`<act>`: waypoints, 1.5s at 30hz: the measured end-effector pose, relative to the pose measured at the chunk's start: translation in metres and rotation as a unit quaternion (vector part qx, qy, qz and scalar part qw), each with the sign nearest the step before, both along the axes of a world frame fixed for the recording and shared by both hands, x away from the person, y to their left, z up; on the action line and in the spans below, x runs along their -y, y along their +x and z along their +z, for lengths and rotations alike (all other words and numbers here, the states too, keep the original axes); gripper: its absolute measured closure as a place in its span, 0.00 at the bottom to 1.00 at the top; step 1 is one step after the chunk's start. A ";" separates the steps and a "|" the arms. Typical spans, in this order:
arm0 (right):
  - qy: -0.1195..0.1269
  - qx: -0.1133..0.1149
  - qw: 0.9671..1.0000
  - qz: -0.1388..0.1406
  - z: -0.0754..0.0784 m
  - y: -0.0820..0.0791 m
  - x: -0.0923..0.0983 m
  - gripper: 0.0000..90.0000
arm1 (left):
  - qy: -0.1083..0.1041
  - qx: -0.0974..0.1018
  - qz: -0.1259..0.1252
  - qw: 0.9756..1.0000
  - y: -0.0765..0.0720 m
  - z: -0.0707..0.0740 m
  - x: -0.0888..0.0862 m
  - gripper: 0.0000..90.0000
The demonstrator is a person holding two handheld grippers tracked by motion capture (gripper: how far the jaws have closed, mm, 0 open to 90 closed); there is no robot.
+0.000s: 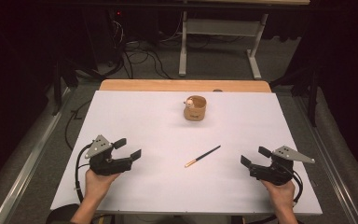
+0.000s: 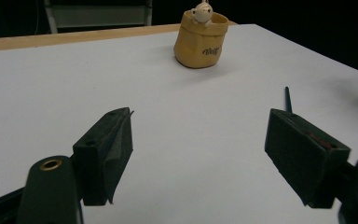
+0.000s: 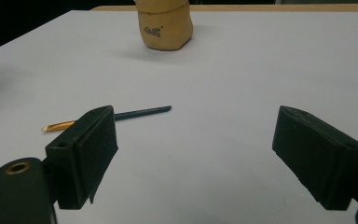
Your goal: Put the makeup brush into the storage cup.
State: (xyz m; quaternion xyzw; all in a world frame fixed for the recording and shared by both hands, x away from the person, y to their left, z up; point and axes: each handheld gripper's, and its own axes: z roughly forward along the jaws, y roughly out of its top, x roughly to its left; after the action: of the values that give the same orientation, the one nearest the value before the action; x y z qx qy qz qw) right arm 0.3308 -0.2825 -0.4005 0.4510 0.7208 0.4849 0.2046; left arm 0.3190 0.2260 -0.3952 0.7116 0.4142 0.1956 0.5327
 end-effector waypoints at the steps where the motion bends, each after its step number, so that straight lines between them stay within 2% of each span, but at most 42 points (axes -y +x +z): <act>1: 0.000 0.000 1.000 0.000 0.000 0.000 0.000 0.17 | 0.000 0.000 -0.001 1.000 0.000 0.000 0.000 0.27; 8: 0.000 -0.001 1.000 -0.001 0.000 0.000 -0.001 0.17 | -0.003 -0.002 0.003 1.000 0.001 0.000 -0.001 0.27; 11: 0.000 -0.003 1.000 0.000 -0.001 0.000 0.000 0.17 | 0.003 -0.002 0.001 1.000 0.001 0.000 0.001 0.27; 19: -0.003 0.001 1.000 0.001 0.000 0.000 -0.002 0.17 | -0.008 -0.001 0.002 1.000 0.001 0.000 -0.001 0.27; 22: -0.002 -0.004 1.000 0.000 0.000 0.000 -0.001 0.17 | -0.006 -0.002 -0.001 1.000 0.002 0.000 0.000 0.27; 29: -0.004 0.005 1.000 0.000 0.001 -0.001 -0.002 0.17 | -0.007 -0.004 0.003 1.000 0.001 0.000 -0.001 0.27; 45: -0.007 0.007 1.000 0.003 0.000 0.000 -0.006 0.18 | -0.005 -0.007 0.002 1.000 0.002 0.000 0.001 0.27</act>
State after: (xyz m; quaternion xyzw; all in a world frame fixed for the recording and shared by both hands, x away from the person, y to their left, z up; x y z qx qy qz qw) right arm 0.3311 -0.2767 -0.4001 0.4441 0.7244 0.4831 0.2112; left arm 0.3214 0.2254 -0.3954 0.7094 0.4200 0.1899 0.5332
